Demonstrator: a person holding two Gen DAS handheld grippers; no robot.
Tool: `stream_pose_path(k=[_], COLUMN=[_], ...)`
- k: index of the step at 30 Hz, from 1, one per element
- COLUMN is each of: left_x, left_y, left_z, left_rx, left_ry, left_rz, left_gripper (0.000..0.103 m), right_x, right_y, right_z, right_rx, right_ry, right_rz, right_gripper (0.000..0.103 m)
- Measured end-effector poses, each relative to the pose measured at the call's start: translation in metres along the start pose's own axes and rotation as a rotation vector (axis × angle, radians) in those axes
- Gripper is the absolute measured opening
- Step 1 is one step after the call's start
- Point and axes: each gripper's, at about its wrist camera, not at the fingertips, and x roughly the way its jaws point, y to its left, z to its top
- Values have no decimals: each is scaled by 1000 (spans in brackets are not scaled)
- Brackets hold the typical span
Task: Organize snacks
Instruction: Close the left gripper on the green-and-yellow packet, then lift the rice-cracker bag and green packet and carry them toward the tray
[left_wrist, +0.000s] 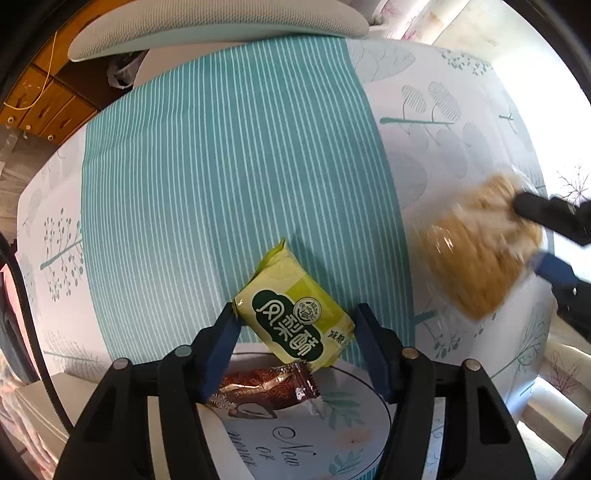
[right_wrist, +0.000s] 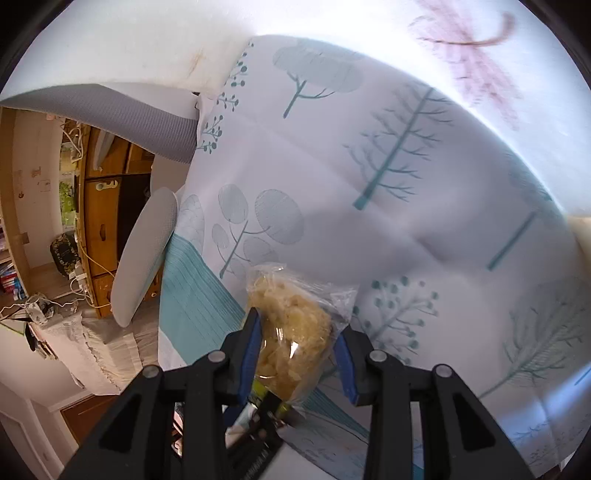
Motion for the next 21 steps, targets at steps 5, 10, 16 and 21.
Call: stream_pose_path(k=[5, 10, 16, 21], left_x=[-4, -10, -14, -28], left_y=[4, 5, 12, 11], left_z=[-4, -16, -25, -37], left_rx=[-5, -23, -47, -52], left_ry=[-37, -44, -52, -82], left_rz=[-12, -30, -53, -73], left_gripper=[57, 52, 51, 51], right_x=[-11, -19, -25, -31], right_y=[-7, -15, -23, -31], right_z=[-10, -19, -33, -48], right_rx=[-32, -49, -81, -105], right_ry=[10, 12, 29, 46], right_rz=[-10, -18, -41, -57], right_gripper=[37, 37, 37, 37])
